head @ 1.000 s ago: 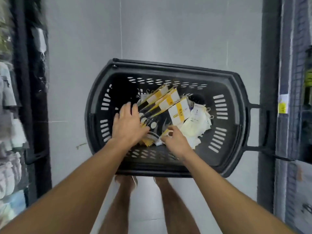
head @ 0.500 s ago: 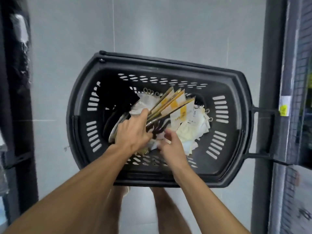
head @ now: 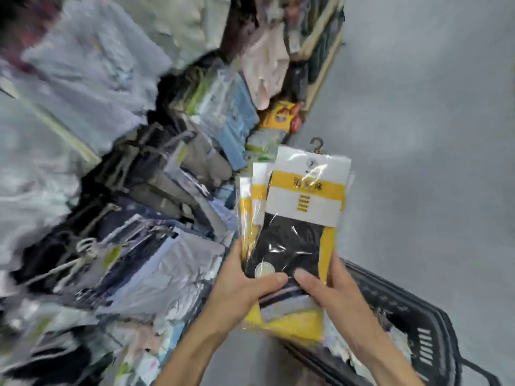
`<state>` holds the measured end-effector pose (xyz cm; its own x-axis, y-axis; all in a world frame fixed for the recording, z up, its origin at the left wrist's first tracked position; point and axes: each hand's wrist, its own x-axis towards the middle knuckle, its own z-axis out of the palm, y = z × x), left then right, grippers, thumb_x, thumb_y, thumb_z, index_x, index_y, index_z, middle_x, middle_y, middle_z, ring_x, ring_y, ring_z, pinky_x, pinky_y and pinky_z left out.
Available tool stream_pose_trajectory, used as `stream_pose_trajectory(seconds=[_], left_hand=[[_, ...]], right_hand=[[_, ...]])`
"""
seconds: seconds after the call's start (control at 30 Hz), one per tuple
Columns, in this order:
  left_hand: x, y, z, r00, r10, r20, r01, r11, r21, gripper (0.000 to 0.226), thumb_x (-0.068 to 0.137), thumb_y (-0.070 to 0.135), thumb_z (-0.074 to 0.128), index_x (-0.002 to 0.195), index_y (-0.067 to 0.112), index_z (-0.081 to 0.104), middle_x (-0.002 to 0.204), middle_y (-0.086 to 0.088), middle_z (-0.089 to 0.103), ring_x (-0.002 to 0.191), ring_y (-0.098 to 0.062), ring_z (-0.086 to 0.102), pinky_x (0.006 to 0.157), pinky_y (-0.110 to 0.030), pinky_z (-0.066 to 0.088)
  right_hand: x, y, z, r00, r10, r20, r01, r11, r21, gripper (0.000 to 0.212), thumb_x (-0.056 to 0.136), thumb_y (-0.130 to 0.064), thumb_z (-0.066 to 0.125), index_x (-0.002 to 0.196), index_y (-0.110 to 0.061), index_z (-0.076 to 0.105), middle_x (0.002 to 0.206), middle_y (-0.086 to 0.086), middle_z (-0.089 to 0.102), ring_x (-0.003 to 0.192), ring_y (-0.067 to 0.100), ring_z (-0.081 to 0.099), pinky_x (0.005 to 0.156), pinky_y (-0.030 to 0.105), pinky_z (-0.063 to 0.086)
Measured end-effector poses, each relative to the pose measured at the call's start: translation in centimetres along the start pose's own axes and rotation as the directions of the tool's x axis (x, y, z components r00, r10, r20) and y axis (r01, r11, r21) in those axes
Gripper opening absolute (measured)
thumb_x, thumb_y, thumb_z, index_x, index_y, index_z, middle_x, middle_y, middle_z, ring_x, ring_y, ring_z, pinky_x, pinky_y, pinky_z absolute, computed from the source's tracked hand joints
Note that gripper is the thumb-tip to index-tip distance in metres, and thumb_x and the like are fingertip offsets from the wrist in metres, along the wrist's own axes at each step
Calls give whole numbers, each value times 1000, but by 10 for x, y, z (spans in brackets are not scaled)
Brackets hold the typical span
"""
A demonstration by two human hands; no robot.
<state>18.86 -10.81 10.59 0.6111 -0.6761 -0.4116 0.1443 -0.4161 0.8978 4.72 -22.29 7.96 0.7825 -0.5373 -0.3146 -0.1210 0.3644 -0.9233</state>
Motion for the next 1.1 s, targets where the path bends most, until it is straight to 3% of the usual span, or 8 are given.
stream_pose_trajectory(seconds=[0.17, 0.37, 0.47, 0.6, 0.67, 0.87, 0.97, 1.1], left_hand=[[-114, 106, -99, 977, 111, -183, -139, 979, -147, 64, 58, 32, 82, 116, 43, 58, 116, 9, 73, 109, -13, 69, 91, -29, 52], [-308, 138, -206, 886, 220, -409, -314, 932, -179, 64, 63, 24, 83, 110, 44, 44, 98, 34, 70, 91, 11, 68, 72, -8, 51], [-405, 136, -246, 824, 256, -505, -361, 925, -119, 65, 69, 17, 77, 110, 46, 36, 89, 56, 56, 87, 28, 58, 67, 2, 45], [-504, 129, -286, 724, 255, -641, -410, 906, -102, 112, 50, 38, 88, 139, 53, 23, 125, 48, 45, 107, 21, 56, 81, -8, 49], [-544, 128, -298, 678, 262, -687, -444, 890, -98, 118, 45, 41, 90, 133, 62, 13, 127, 43, 41, 102, 23, 56, 75, -8, 51], [-630, 131, -313, 546, 362, -756, -524, 851, 30, 90, 61, 26, 85, 124, 64, 33, 114, 43, 60, 105, 17, 60, 81, -8, 51], [-658, 128, -323, 476, 360, -803, -511, 856, 81, 101, 55, 27, 87, 132, 58, 30, 118, 33, 64, 110, 5, 63, 86, -14, 52], [-678, 125, -341, 342, 364, -866, -539, 831, 136, 94, 69, 42, 82, 126, 76, 15, 119, 55, 46, 105, 30, 48, 75, 2, 44]], right_hand=[[-33, -133, 118, 931, -198, 306, 219, 975, -33, 44, 85, -21, 66, 127, -31, 57, 119, -6, 72, 107, 11, 69, 81, 20, 54], [-140, -195, 272, 741, -290, 605, 360, 933, 6, 50, 86, -19, 67, 133, -27, 54, 131, 2, 66, 120, 23, 63, 96, 36, 53], [-198, -206, 341, 608, -286, 741, 417, 909, 8, 62, 85, -36, 70, 141, -38, 44, 141, -12, 57, 129, 11, 55, 100, 30, 51], [-266, -219, 414, 475, -227, 850, 465, 885, -23, 100, 71, -68, 72, 152, -47, 16, 156, -26, 29, 144, 3, 32, 114, 44, 39], [-291, -227, 442, 407, -224, 885, 498, 867, -10, 109, 67, -74, 71, 153, -48, 9, 159, -26, 22, 147, 4, 26, 116, 48, 34], [-356, -242, 503, 134, -307, 942, 557, 810, 185, 69, 88, -50, 65, 139, -67, 22, 144, -38, 38, 134, -13, 38, 95, 3, 39], [-381, -247, 533, 82, -304, 949, 570, 795, 206, 64, 80, -65, 65, 122, -84, 21, 136, -52, 34, 127, -26, 33, 87, -7, 33], [-394, -253, 567, 25, -341, 940, 584, 768, 263, 67, 82, -56, 66, 133, -73, 26, 137, -45, 42, 126, -21, 40, 91, -3, 35]])
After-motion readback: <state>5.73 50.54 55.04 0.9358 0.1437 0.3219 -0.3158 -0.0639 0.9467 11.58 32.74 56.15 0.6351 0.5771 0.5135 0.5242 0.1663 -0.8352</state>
